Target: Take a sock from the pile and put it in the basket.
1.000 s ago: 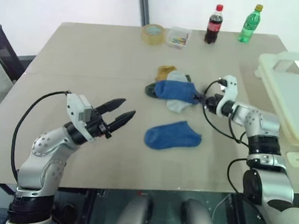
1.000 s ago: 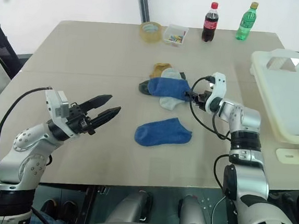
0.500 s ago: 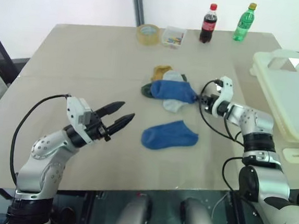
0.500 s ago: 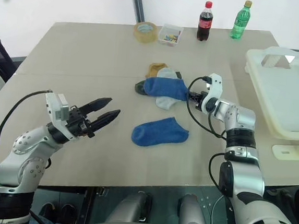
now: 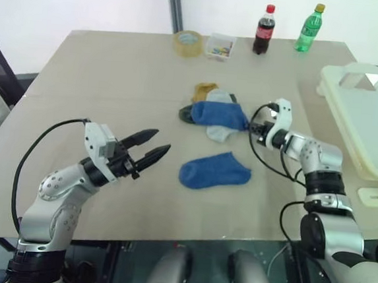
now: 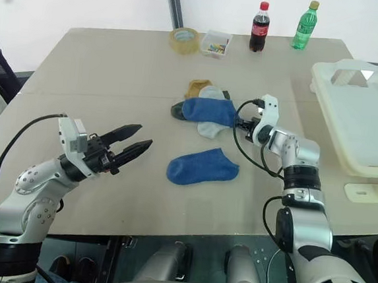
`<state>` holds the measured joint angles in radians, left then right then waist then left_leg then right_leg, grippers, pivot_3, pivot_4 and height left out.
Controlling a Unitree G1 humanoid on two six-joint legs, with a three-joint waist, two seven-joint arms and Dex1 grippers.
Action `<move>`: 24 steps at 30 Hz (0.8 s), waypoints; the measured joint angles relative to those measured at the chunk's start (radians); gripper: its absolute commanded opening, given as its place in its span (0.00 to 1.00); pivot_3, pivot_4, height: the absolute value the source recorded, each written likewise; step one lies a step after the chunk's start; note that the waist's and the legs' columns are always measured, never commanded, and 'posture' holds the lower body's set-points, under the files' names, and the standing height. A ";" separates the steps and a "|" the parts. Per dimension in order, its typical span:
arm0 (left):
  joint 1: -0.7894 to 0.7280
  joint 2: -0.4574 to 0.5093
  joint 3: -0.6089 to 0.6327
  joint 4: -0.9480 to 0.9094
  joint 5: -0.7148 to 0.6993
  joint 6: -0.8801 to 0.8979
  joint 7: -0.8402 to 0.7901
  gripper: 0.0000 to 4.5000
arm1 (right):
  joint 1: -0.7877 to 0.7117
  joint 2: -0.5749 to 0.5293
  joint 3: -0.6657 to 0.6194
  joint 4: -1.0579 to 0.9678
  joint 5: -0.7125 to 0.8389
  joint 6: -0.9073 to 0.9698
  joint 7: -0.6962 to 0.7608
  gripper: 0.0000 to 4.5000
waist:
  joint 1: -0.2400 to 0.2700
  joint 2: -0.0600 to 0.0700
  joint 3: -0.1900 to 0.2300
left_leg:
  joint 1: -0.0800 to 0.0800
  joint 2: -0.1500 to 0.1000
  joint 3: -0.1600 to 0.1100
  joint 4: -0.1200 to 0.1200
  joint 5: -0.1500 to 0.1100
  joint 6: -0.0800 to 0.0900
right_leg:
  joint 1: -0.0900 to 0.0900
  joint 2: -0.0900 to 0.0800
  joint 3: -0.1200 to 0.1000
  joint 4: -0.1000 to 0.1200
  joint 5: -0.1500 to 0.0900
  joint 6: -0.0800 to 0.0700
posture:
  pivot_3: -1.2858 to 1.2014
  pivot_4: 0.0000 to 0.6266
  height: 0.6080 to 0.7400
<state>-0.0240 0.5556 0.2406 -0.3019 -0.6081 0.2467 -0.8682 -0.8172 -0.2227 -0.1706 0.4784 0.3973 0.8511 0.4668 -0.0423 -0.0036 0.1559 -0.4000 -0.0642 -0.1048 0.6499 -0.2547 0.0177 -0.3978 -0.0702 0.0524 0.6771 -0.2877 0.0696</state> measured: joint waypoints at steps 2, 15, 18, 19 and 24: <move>0.002 0.000 -0.002 0.000 0.002 0.000 0.000 0.64 | 0.018 -0.014 0.009 -0.042 0.001 0.014 0.008 0.00 | 0.000 0.000 0.000 | 0.000 0.000 0.000 0.000 0.000 0.000 | 0.000 0.000 0.000 0.000 0.000 0.000 | 0.52 0.24 1.00; 0.000 -0.002 -0.016 0.003 0.019 -0.001 -0.001 0.64 | 0.101 -0.070 0.076 -0.240 0.059 0.122 0.035 0.39 | 0.001 0.000 0.000 | 0.000 0.000 0.000 0.001 0.000 0.000 | 0.000 0.000 0.000 0.001 0.000 0.000 | 0.52 0.24 1.00; -0.007 -0.002 -0.018 0.004 0.021 -0.001 -0.002 0.64 | 0.051 -0.036 0.033 -0.136 0.028 0.065 -0.051 0.60 | 0.000 0.000 0.000 | 0.000 0.000 0.000 0.000 0.000 0.000 | -0.001 0.000 0.000 0.001 0.000 0.000 | 0.52 0.24 1.00; -0.008 -0.002 -0.018 0.005 0.024 -0.001 -0.002 0.64 | 0.017 -0.016 0.012 -0.080 0.021 0.031 -0.075 0.60 | -0.001 0.000 0.000 | 0.000 0.000 0.000 0.000 0.000 0.000 | -0.001 0.000 0.000 0.001 0.000 0.000 | 0.52 0.24 1.00; -0.009 -0.001 -0.018 0.006 0.027 -0.001 -0.002 0.64 | -0.061 0.029 -0.018 0.078 0.010 -0.057 -0.103 0.60 | -0.001 0.000 0.000 | 0.000 0.000 0.001 0.000 0.000 0.000 | -0.001 0.000 0.001 0.000 0.000 0.000 | 0.52 0.24 1.00</move>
<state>-0.0325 0.5542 0.2223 -0.2958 -0.5806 0.2458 -0.8707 -0.8778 -0.1934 -0.1883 0.5561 0.4074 0.7944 0.3640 -0.0436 -0.0036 0.1560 -0.3997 -0.0639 -0.1034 0.6495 -0.2546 0.0176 -0.3985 -0.0700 0.0532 0.6775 -0.2877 0.0696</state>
